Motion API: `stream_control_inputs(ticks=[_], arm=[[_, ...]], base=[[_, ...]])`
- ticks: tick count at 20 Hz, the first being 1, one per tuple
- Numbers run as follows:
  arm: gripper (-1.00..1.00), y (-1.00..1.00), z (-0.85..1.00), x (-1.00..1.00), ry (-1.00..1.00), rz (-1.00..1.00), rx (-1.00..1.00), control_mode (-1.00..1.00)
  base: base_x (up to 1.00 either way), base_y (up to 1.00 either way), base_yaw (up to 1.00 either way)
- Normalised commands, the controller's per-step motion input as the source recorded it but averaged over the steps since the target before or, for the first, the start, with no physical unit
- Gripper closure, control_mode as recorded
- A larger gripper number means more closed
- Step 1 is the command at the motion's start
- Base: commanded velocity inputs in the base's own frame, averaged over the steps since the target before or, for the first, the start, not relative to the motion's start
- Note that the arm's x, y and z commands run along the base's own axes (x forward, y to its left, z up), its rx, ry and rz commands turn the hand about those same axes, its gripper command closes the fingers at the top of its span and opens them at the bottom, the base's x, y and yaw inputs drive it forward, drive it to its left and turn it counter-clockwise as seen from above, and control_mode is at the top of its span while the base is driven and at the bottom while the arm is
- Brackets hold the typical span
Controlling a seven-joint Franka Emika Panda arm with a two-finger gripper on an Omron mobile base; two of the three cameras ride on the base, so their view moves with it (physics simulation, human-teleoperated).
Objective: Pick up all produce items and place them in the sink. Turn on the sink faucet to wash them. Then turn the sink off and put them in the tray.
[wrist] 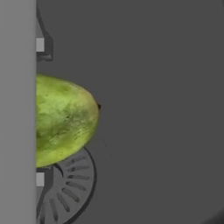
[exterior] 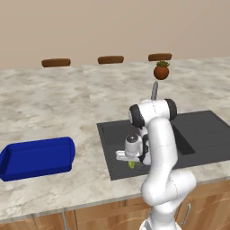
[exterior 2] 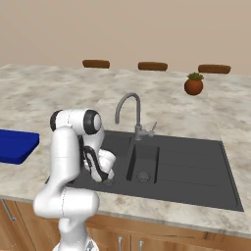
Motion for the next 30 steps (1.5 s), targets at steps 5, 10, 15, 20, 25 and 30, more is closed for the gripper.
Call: stream_control_inputs(ticks=[5,10,15,20,25,30], arm=[[1.0,0.01,-0.03,-0.21,-0.06,0.0,0.0,-1.0],[1.0,0.0,0.49,-0.29,-0.18,0.0,0.0,-1.0],[1.0,0.1,0.81,-0.05,-0.2,0.0,0.0,-1.0],[1.0,0.39,0.82,-0.03,-0.14,-0.04,0.0,-1.0],[1.0,0.56,0.81,-0.13,-0.04,-0.09,0.0,-1.0],[1.0,0.43,0.99,-0.03,-0.03,-0.06,0.0,-1.0]], base=[[0.0,0.0,0.0],[0.0,0.0,0.0],[0.0,0.0,0.0],[0.0,0.0,0.0],[0.0,0.0,0.0],[0.0,0.0,0.0]])
